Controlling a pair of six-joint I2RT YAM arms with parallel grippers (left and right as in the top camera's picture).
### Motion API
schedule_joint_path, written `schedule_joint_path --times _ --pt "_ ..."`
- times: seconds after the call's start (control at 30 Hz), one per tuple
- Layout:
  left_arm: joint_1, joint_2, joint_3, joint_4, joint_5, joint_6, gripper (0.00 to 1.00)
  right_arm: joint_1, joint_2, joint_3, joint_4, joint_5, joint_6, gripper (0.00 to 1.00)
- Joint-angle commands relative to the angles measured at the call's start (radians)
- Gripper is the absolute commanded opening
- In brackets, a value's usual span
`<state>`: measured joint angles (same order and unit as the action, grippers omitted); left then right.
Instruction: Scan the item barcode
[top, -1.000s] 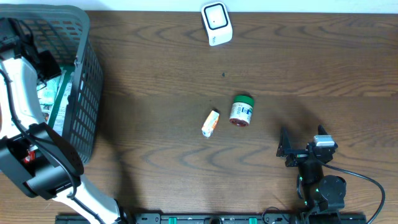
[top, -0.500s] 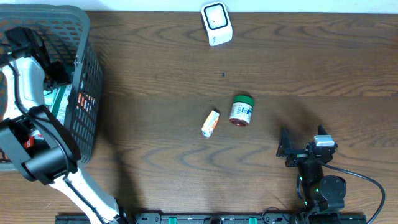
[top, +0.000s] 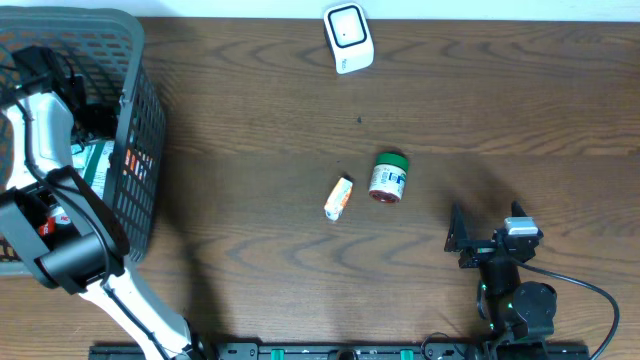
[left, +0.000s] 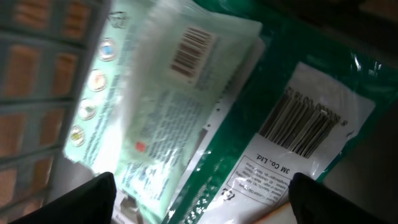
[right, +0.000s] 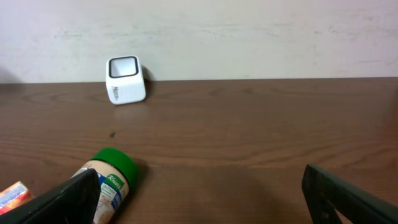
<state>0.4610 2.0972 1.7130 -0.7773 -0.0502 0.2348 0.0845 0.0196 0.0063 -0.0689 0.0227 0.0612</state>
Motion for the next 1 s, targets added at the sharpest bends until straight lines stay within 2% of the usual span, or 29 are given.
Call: schedule_joint_path --times 0.0,0.17,0.33,0.4,0.43,0.47,0.7,0.8,0.83,0.9,0.97 --pt "-0.021 0.044 -0.015 -0.002 -0.003 0.06 0.9 0.009 -0.001 -0.001 -0.003 0.006 0.013 0.99" --pt "-0.041 0.077 -0.021 -0.013 -0.016 0.061 0.9 0.009 -0.001 -0.001 -0.003 0.006 0.013 0.99" --pt "-0.069 0.082 -0.037 -0.002 -0.028 0.116 0.91 0.009 -0.001 -0.001 -0.003 0.006 0.013 0.99" --pt "-0.076 0.082 -0.037 0.011 -0.12 0.082 0.91 0.009 -0.001 -0.001 -0.003 0.006 0.013 0.99" --pt "-0.076 0.082 -0.037 0.024 -0.257 0.008 0.91 0.009 -0.001 -0.001 -0.003 0.006 0.013 0.99" --pt "-0.076 0.082 -0.037 0.024 -0.303 -0.014 0.91 0.009 -0.001 -0.001 -0.003 0.006 0.013 0.99" --pt "-0.058 0.082 -0.037 0.048 -0.342 -0.043 0.91 0.009 -0.001 -0.001 -0.003 0.006 0.013 0.99" --pt "-0.047 0.082 -0.037 0.057 -0.294 -0.064 0.91 0.009 -0.001 -0.001 -0.003 0.006 0.013 0.99" --pt "-0.047 0.082 -0.037 0.057 -0.212 -0.044 0.91 0.009 -0.001 -0.001 -0.003 0.006 0.013 0.99" --pt "-0.047 0.082 -0.037 0.057 -0.137 -0.002 0.91 0.009 -0.001 -0.001 -0.003 0.006 0.013 0.99" --pt "-0.048 0.082 -0.039 0.056 -0.123 0.019 0.91 0.009 -0.001 -0.001 -0.003 0.006 0.013 0.99"
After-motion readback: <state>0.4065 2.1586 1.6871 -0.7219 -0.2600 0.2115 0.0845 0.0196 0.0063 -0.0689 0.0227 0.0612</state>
